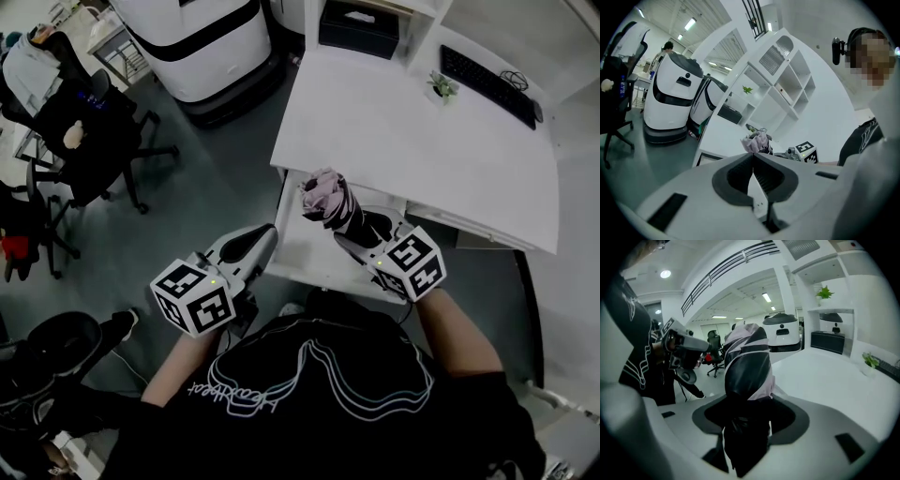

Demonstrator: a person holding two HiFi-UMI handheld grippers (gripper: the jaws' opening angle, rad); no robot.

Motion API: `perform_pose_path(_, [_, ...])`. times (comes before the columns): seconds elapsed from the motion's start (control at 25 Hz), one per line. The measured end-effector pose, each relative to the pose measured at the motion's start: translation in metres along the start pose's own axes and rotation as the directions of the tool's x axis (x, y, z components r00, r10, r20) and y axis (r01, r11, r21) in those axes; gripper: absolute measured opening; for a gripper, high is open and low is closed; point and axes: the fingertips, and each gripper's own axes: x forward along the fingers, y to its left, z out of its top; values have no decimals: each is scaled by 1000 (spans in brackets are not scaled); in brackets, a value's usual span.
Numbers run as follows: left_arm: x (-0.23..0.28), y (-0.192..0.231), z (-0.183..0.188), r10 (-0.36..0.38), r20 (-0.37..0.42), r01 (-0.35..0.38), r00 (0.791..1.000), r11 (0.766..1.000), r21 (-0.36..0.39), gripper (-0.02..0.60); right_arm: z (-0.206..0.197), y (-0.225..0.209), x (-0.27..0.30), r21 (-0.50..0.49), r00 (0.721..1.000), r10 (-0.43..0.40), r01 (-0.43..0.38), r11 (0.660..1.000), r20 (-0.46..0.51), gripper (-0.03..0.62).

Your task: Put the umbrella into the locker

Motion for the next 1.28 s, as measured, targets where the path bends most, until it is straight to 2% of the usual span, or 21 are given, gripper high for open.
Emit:
perform_pose_path(0.36, [-5,24,-10,43,-12,-44,999,998,-47,6,-46,-8,53,-67,982,33,-46,997,-184,242])
perform_pose_path(0.68, [-10,45,-22,77,-26,-79,997,992,-94,6,-101,-17,101,-78,940,47,-78,994,-339,242])
perform_pose_path(0.84, [-9,53,-31,89,-38,-92,995,989,-112,6,-133,-29,122,-126,907,18,-78,989,-422,241])
perform_pose_path(1.28, [-15,74,-48,139,-54,-146,989,977,-158,6,-183,-44,160,-116,858,9,-80,990,-514,242])
